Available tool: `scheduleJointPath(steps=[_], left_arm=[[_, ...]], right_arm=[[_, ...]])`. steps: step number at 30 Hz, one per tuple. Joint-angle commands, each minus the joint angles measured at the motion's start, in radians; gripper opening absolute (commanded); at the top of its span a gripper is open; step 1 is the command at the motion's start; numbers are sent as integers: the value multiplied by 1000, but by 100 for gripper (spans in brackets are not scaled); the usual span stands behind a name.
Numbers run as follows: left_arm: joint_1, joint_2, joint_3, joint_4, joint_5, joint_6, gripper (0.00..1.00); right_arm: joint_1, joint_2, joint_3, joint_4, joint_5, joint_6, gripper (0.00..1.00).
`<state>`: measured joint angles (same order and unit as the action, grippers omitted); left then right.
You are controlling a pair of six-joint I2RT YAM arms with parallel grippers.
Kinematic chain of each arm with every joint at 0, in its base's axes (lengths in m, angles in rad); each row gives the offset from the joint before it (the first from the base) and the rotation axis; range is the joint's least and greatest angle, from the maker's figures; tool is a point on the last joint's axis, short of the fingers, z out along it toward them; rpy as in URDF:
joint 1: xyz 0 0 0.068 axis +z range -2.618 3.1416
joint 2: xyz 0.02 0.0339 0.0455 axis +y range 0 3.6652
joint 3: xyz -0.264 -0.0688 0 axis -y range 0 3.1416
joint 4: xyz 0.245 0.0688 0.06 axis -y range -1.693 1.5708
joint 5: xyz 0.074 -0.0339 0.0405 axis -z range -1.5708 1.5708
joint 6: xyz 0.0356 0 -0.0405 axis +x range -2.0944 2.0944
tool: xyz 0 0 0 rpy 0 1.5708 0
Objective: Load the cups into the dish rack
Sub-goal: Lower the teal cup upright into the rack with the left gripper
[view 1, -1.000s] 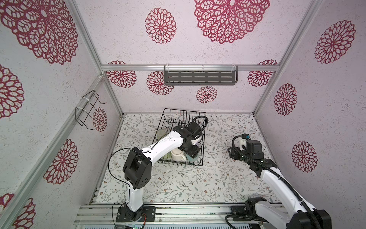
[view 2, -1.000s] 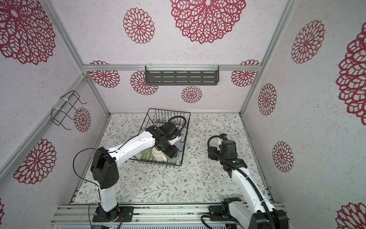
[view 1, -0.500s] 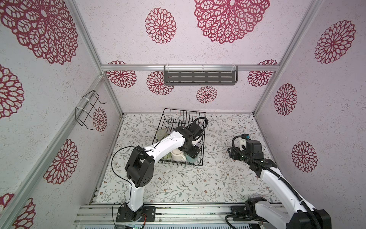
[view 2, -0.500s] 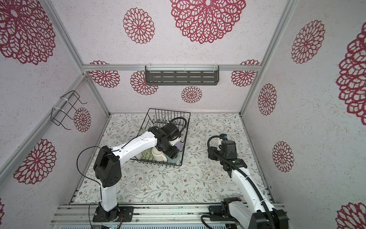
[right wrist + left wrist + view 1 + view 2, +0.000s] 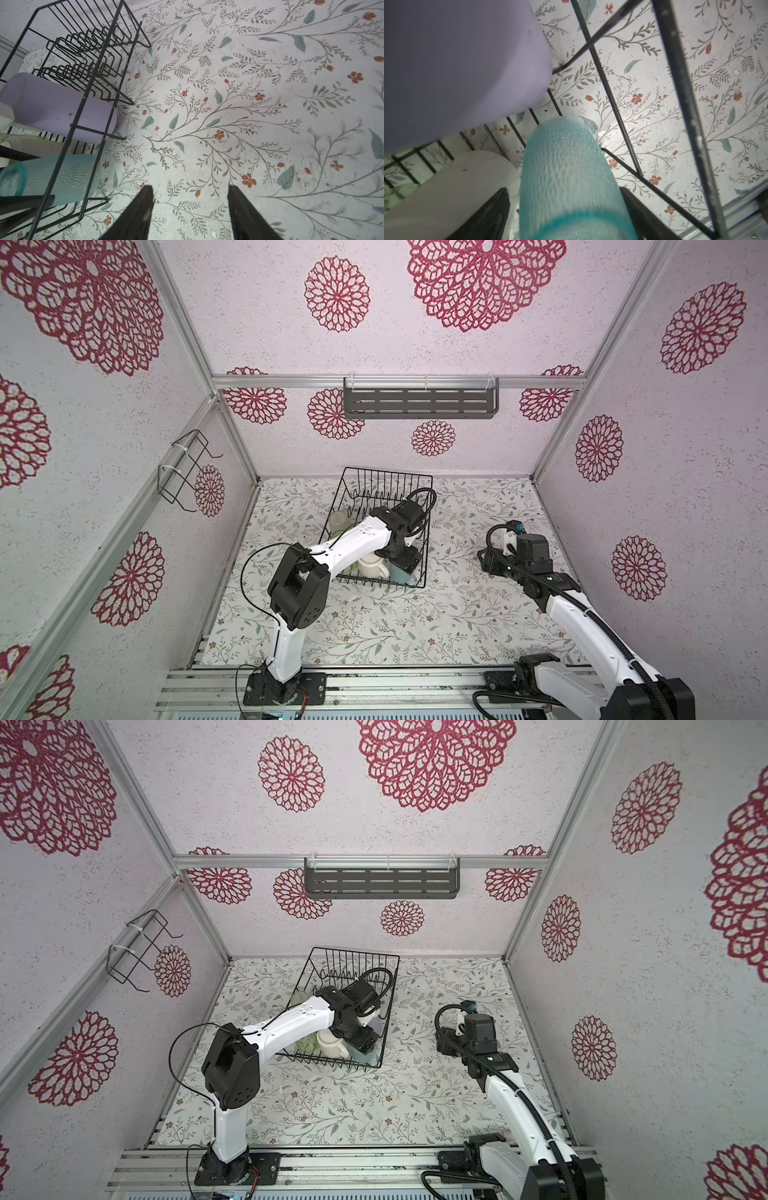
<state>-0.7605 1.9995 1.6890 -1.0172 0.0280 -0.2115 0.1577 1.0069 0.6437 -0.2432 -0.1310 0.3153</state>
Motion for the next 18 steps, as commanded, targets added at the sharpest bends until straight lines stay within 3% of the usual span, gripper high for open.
scheduleJointPath(steps=[1,8,18], left_arm=[[-5,-19,2,32,-5,-18,85],[-5,-25,3,36,-25,-25,83],[-7,-165,9,51,-58,-51,83]], right_arm=[[-3,-15,-3,11,13,-15,60],[-3,-13,-4,12,10,-15,60],[-3,-36,2,14,22,-16,60]])
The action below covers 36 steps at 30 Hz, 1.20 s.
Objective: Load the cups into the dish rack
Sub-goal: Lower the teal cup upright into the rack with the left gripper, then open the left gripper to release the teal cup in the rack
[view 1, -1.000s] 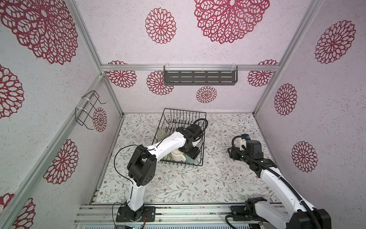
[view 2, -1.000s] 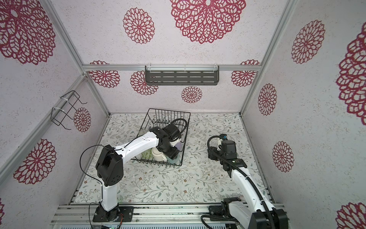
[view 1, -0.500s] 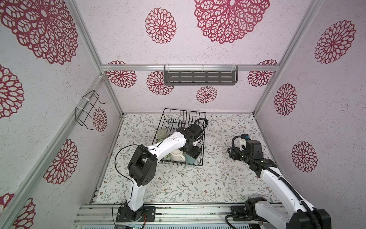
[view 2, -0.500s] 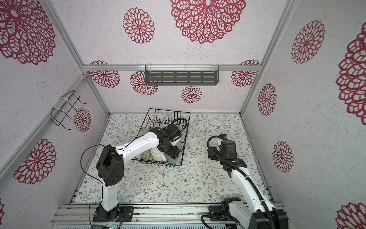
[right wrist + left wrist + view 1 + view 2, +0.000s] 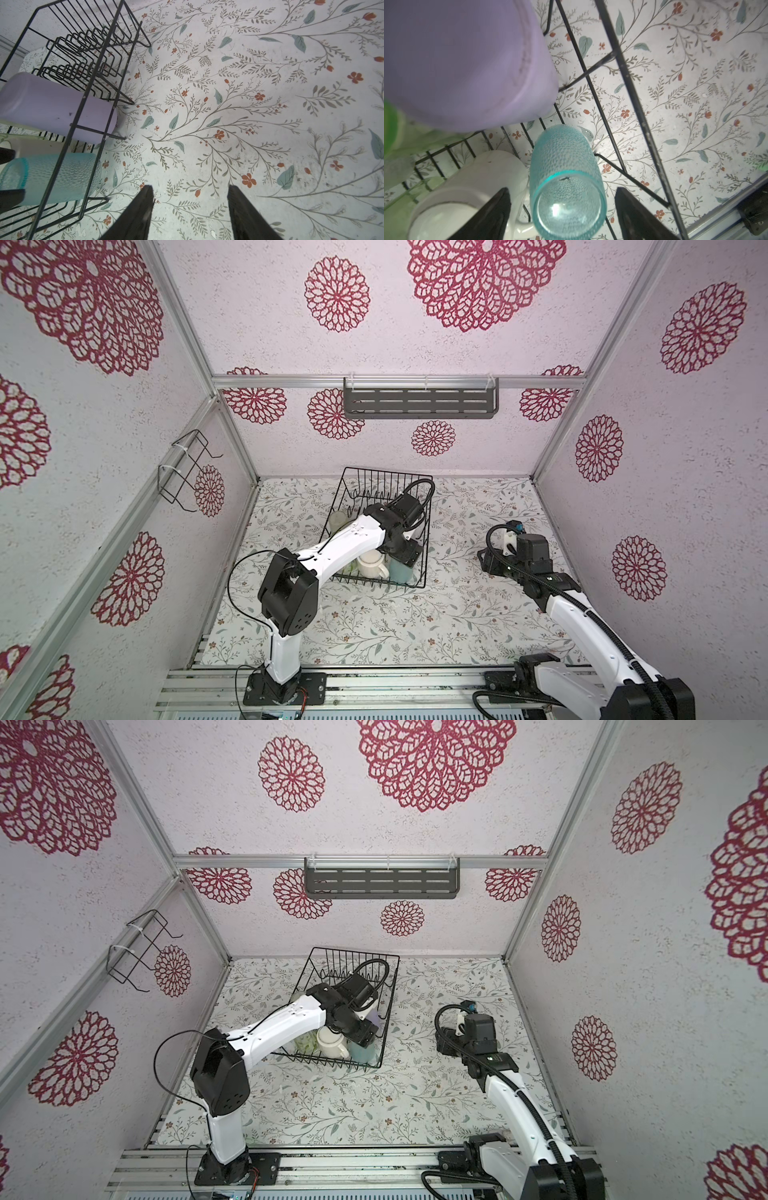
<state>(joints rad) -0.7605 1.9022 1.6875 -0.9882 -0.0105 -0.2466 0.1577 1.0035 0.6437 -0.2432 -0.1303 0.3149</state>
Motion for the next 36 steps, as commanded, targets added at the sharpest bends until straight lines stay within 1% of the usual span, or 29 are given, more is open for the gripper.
scheduleJointPath(steps=[1,4,6,8,10,12,15,17,21,23,25,26,27,32,36], left_arm=[[-7,-85,12,22,-29,-19,83],[-7,-147,10,34,-68,-24,83],[-7,-197,-3,58,-98,-5,83],[-1,-254,-16,81,-157,15,85],[20,-300,-26,95,-184,23,86],[56,-346,-47,122,-175,23,86],[147,-409,-96,165,-141,14,87],[226,-445,-120,171,-130,1,88],[401,-521,-213,240,-71,-52,91],[496,-556,-259,275,-63,-85,92],[575,-587,-315,322,-59,-111,94],[616,-599,-348,351,-53,-126,95],[654,-608,-373,373,-46,-144,96],[863,-620,-473,454,57,-265,98],[978,-591,-546,544,146,-357,99]], right_arm=[[-4,-39,1,20,24,-15,60],[-2,-58,-4,53,34,-16,60],[-3,-67,-11,75,40,-17,60],[-2,-78,-21,103,41,-13,60],[-2,-85,-36,142,23,-4,60],[-2,-78,-46,181,-15,10,60],[16,-52,-47,238,-125,37,59],[65,-32,-44,274,-163,47,59],[213,30,-12,271,-127,23,60],[290,79,7,267,-104,29,64],[337,131,20,274,-79,58,66],[356,159,25,285,-77,72,67],[372,183,27,296,-79,79,70],[465,299,82,301,-44,102,71],[483,359,107,270,20,138,70]])
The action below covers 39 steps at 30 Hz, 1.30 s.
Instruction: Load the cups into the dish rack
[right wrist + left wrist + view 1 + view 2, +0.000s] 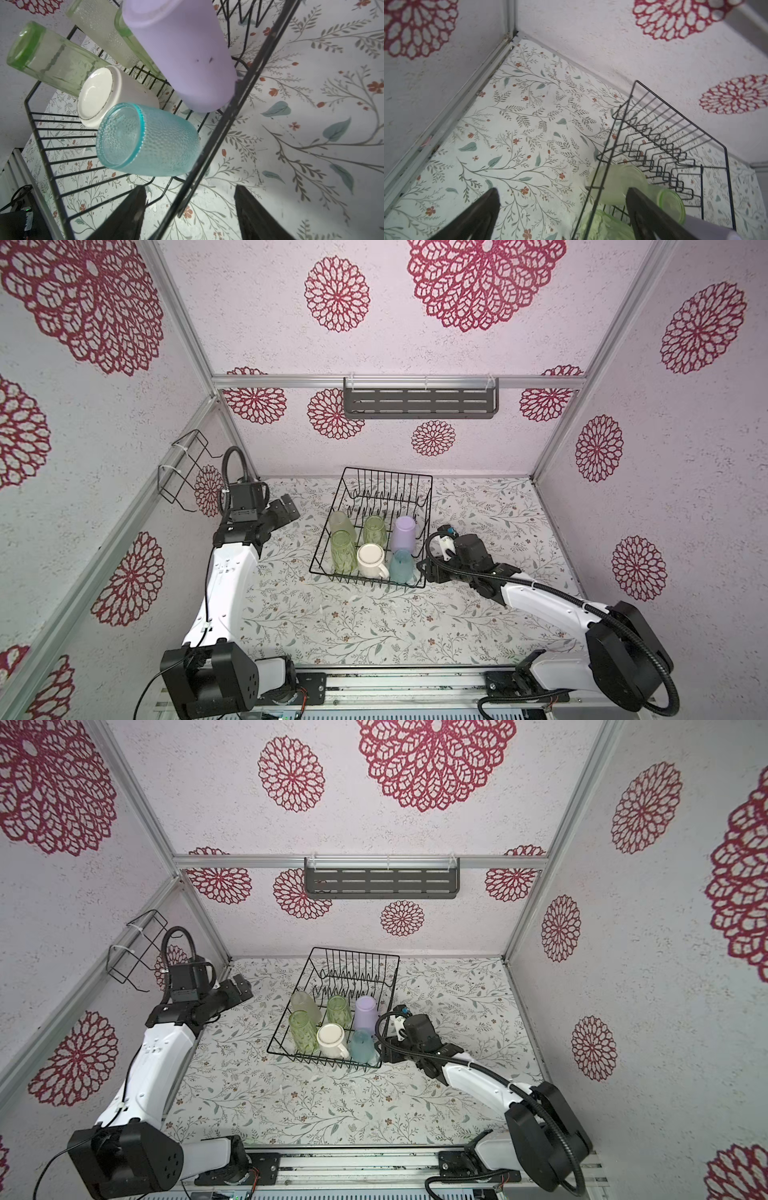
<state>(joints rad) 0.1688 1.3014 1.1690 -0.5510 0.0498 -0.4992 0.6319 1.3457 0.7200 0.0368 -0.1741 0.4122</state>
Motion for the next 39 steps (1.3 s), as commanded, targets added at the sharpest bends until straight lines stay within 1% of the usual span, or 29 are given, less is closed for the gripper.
scheduleJointPath(steps=[1,4,6,8,11,14,21,27,30,32,36,38,39], left_arm=[[72,26,-41,127,108,-127,99],[122,77,-61,153,151,-186,98],[142,110,-59,147,160,-211,97],[146,136,-65,149,123,-222,97],[143,152,-95,201,85,-229,97],[132,156,-127,246,23,-229,97],[98,162,-176,327,-54,-196,97],[15,200,-220,426,-74,-87,97],[11,209,-255,482,-83,-72,97],[7,188,-292,527,-92,-51,97],[-18,138,-346,585,-143,18,97],[-24,118,-369,612,-182,33,97],[-24,111,-384,634,-193,36,97]], right_arm=[[11,31,36,-20,76,47,69],[14,60,50,-69,112,38,67],[14,61,59,-122,166,31,66],[13,50,59,-164,222,29,66],[14,24,49,-189,256,17,65],[14,-2,39,-204,285,7,65],[9,-67,20,-260,343,-39,66],[-6,-148,4,-293,381,-66,68],[-9,-204,-3,-295,399,-75,69],[-12,-258,-12,-285,417,-76,70],[-26,-363,-32,-265,508,-95,73],[-54,-408,-47,-238,567,-110,75],[-90,-433,-56,-222,586,-116,77]])
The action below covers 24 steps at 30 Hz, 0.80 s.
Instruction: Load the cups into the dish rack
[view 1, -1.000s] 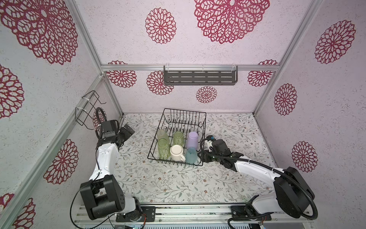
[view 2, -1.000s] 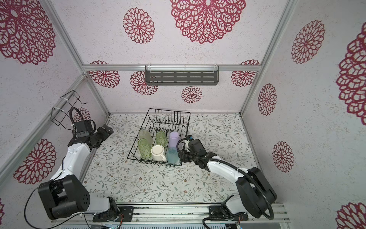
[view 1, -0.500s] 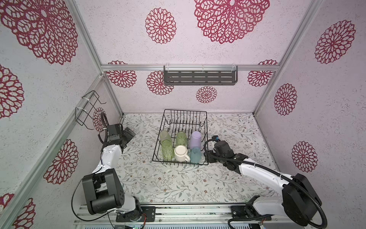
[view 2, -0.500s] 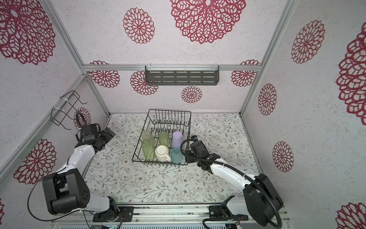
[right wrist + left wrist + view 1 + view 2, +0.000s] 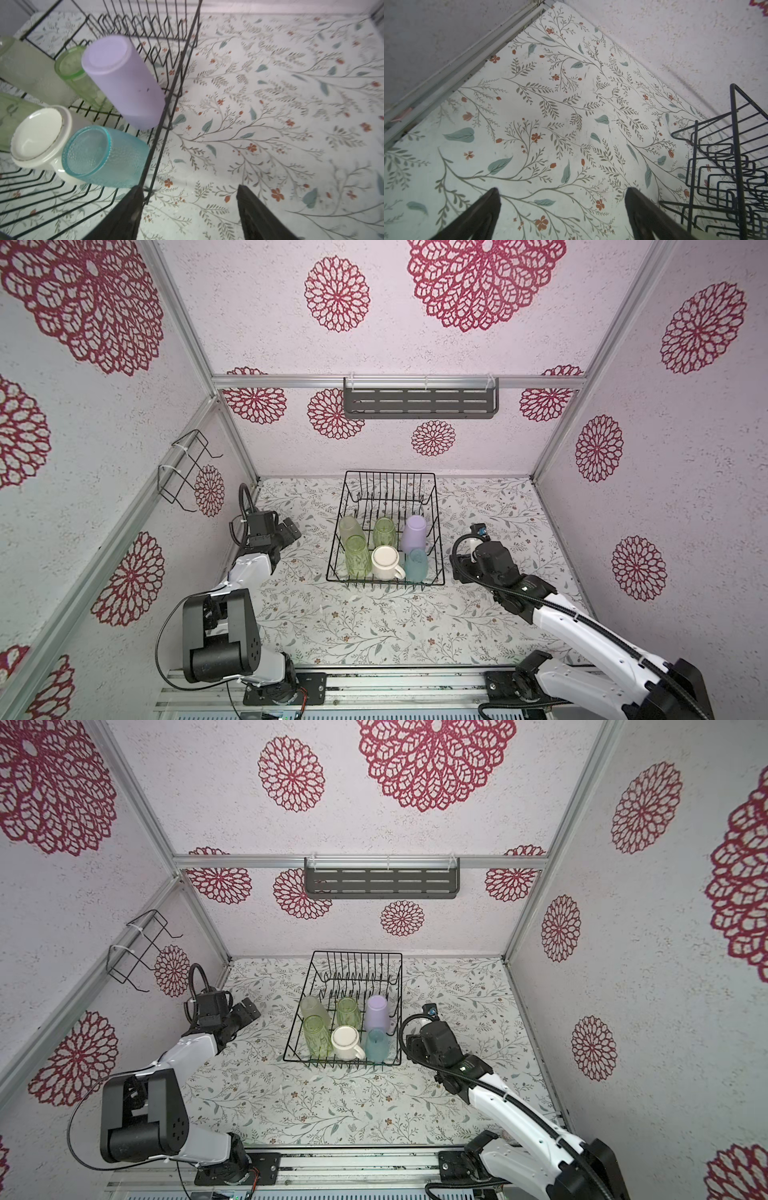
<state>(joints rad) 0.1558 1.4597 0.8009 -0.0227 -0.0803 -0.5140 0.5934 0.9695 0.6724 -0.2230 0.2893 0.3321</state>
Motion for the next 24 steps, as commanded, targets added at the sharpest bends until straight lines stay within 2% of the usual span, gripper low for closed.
scheduleJointPath(steps=[1,3,5,8,11,13,14,15,17,22,24], left_arm=[[-9,-55,-36,136,-67,61,97],[-13,-61,-70,201,-54,120,97],[-20,-62,-85,229,-54,166,97],[-44,-71,-118,272,-90,237,97],[-60,-70,-194,381,-77,269,97],[-81,-54,-262,505,-116,347,97],[-100,-42,-314,642,-149,405,97],[-113,-48,-331,665,-163,422,97],[-119,-48,-363,738,-110,473,97],[-94,34,-411,908,-100,468,97],[-70,62,-434,960,-42,449,97]], right_arm=[[-86,-74,-17,52,128,-39,81],[-167,-111,-50,114,134,-51,84],[-227,-145,-113,227,175,-92,98],[-265,-186,-274,518,201,-267,99],[-302,-177,-435,848,259,-326,99],[-354,-136,-519,997,212,-317,99],[-385,-105,-536,1027,152,-314,99],[-411,-68,-537,1036,92,-319,99],[-450,25,-530,1058,-7,-335,99],[-492,251,-556,1335,-84,-391,99],[-504,330,-542,1427,-92,-402,99]])
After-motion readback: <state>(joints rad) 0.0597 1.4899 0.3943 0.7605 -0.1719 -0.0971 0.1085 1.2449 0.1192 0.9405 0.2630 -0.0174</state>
